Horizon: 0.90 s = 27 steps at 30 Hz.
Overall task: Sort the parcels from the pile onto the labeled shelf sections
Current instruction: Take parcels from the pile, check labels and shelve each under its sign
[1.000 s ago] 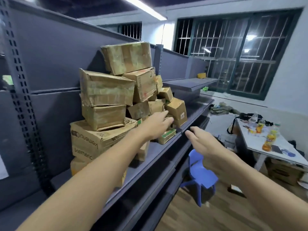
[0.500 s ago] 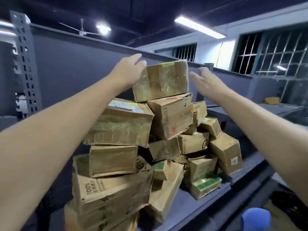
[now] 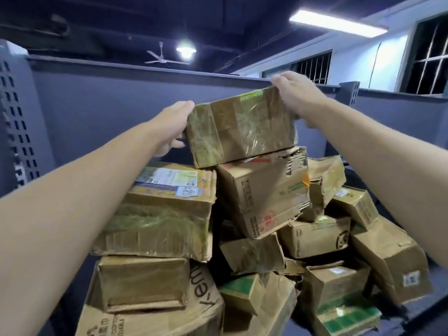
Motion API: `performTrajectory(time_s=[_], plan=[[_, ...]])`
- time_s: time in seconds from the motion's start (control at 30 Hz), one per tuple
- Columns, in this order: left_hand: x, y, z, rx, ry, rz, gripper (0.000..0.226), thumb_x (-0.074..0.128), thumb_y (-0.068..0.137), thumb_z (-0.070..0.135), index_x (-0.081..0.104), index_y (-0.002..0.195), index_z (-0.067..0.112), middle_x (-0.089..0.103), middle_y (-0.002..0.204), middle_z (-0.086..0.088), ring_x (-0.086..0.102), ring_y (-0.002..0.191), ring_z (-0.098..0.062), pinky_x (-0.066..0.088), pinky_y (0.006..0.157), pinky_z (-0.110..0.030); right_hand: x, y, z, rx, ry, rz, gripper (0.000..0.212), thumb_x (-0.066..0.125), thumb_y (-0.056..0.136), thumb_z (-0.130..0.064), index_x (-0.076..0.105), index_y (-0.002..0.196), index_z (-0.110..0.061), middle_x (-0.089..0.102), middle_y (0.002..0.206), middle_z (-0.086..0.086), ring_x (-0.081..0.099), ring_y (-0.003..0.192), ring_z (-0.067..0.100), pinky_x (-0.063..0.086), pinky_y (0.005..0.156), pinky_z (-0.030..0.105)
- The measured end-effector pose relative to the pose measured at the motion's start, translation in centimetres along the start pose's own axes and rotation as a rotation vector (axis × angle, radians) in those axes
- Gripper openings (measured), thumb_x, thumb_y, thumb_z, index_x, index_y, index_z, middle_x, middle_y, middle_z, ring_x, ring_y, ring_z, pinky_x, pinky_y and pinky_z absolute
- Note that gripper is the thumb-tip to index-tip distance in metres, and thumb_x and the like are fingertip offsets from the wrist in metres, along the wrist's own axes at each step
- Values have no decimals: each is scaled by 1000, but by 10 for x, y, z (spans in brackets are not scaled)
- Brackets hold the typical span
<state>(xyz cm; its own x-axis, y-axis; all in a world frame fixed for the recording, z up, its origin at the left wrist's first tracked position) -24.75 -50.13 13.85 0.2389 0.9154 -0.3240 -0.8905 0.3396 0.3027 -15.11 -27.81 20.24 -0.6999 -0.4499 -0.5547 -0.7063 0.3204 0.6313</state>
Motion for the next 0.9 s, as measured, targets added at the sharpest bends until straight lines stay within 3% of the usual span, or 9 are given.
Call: performTrajectory(time_s=[0.1, 0.2, 0.37, 0.5, 0.6, 0.7, 0.9], plan=[[0, 4, 4, 39, -48, 28, 24, 33, 97, 36, 54, 103, 26, 67, 96, 2, 67, 94, -21, 52, 89, -41, 3, 2, 3, 21, 61, 22, 45, 33, 99, -31, 53, 124, 1, 55, 95, 9, 48, 74, 19, 32, 59, 27], [0, 2, 11, 67, -34, 45, 21, 34, 95, 32, 54, 98, 25, 63, 92, 0, 64, 85, -21, 56, 83, -37, 0, 2, 5, 49, 73, 25, 45, 33, 98, -32, 53, 119, 2, 42, 76, 3, 37, 59, 16, 22, 50, 24], [-3, -6, 32, 154, -67, 79, 19, 37, 96, 31, 56, 92, 28, 61, 93, 0, 60, 81, -17, 55, 81, -36, -13, -3, 0, 67, 99, 58, 24, 33, 96, -33, 45, 88, -13, 35, 68, 0, 32, 56, 18, 19, 48, 21], [-11, -20, 49, 196, -50, 113, 18, 39, 93, 34, 56, 91, 29, 59, 86, 2, 57, 76, -17, 53, 84, -39, -24, -8, -10, 31, 200, 102, 16, 38, 91, -35, 43, 84, -21, 33, 67, 0, 33, 64, 19, 25, 55, 29], [-16, -39, 63, 233, -41, 141, 20, 34, 92, 40, 51, 90, 30, 54, 86, 2, 53, 75, -17, 49, 73, -33, -35, -19, -19, 11, 278, 138, 11, 41, 82, -36, 44, 81, -26, 34, 73, 6, 34, 69, 21, 27, 61, 38], [-19, -59, 72, 305, -85, 137, 24, 31, 92, 44, 48, 88, 28, 48, 85, 1, 46, 74, -16, 41, 69, -31, -48, -36, -29, -33, 369, 181, 11, 45, 77, -35, 49, 84, -28, 40, 79, 4, 39, 69, 20, 30, 59, 36], [-17, -110, 73, 455, -299, 198, 34, 31, 96, 54, 53, 106, 30, 58, 98, 8, 55, 87, -7, 47, 70, -22, -79, -100, -47, -81, 445, 242, 13, 53, 82, -33, 61, 87, -23, 51, 82, 7, 50, 72, 20, 35, 63, 35]])
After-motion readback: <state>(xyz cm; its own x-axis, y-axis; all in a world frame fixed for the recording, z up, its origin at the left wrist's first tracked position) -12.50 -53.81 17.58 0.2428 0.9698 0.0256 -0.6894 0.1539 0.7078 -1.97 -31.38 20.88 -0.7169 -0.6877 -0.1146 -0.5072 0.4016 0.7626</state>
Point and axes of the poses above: each hand's wrist, its own y-axis towards the middle knuckle, its own x-axis out of the palm, z = x × y, the point moved 4 cm from there along y, towards the middle knuckle
